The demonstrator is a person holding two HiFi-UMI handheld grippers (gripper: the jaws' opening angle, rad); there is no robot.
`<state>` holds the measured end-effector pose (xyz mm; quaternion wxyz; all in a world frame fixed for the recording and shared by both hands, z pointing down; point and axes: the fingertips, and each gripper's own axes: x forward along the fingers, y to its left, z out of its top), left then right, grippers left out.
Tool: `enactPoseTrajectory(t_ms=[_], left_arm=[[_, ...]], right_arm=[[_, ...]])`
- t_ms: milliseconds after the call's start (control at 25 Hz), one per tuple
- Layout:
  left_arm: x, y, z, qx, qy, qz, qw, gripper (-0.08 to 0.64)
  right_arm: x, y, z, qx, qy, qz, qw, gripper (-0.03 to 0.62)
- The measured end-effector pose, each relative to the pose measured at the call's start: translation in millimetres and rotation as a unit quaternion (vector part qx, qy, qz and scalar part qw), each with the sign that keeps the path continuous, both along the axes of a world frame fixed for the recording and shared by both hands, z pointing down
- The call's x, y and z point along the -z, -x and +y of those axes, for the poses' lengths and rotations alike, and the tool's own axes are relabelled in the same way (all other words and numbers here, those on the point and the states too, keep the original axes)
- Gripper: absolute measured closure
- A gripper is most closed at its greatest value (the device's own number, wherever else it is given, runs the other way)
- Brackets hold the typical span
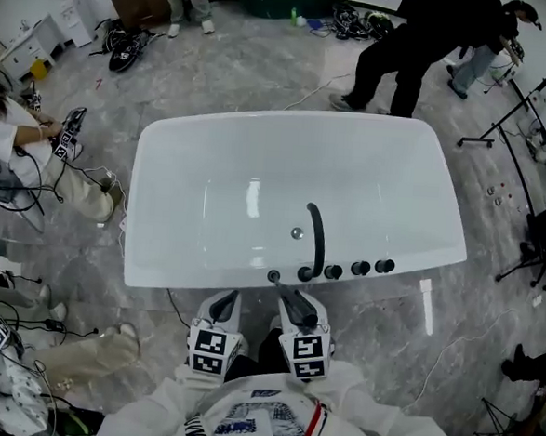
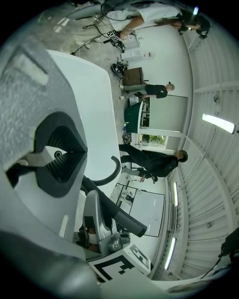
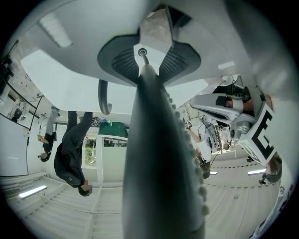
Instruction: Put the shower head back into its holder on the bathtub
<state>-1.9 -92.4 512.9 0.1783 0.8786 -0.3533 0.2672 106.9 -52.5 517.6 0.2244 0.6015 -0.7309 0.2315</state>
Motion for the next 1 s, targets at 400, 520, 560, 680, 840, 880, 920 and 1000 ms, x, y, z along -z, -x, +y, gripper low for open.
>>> enactPoseTrajectory(t_ms=[400,520,560,680,840,880,920,1000], left_arm=[[-16.1,-11.4,-6.1,0.041,0.004,-0.014,0.9990,0.558],[-17.5,-14.8,-11.4,0.045,0.002,-0.013,0.9989,0.558],[-17.7,-14.2,-13.5,0.046,0.001,-0.013,0.9989,0.558],[-18.5,-6.1,-20.0,0.049,0.000,-0.016,0.9987,0.558],[-27.5,-6.3,-25.4,0.046,0.004,-0.014,0.9988,0.558],[-31.6,-7.1,-25.7,0.043,0.007,-0.015,0.9989,0.558],[-35.9,-7.5,-25.5,0.040,0.010,-0.016,0.9990,0.558],[-44.2,-6.6,-24.7,0.034,0.014,-0.016,0.9992,0.558]], right_arm=[[-22.5,-12.7,-13.6,0.047,0.008,-0.013,0.999,0.456],[-26.1,-18.1,-17.3,0.050,0.010,-0.014,0.999,0.456],[-27.5,-18.6,-18.4,0.049,0.011,-0.015,0.999,0.456],[-33.0,-13.6,-21.7,0.047,0.015,-0.019,0.999,0.456],[-44.8,-13.2,-26.2,0.043,0.026,-0.015,0.999,0.456],[-48.5,-12.9,-27.1,0.042,0.029,-0.014,0.999,0.456],[-52.0,-12.0,-27.6,0.041,0.031,-0.013,0.999,0.456],[-58.4,-8.8,-28.1,0.039,0.034,-0.010,0.999,0.456]])
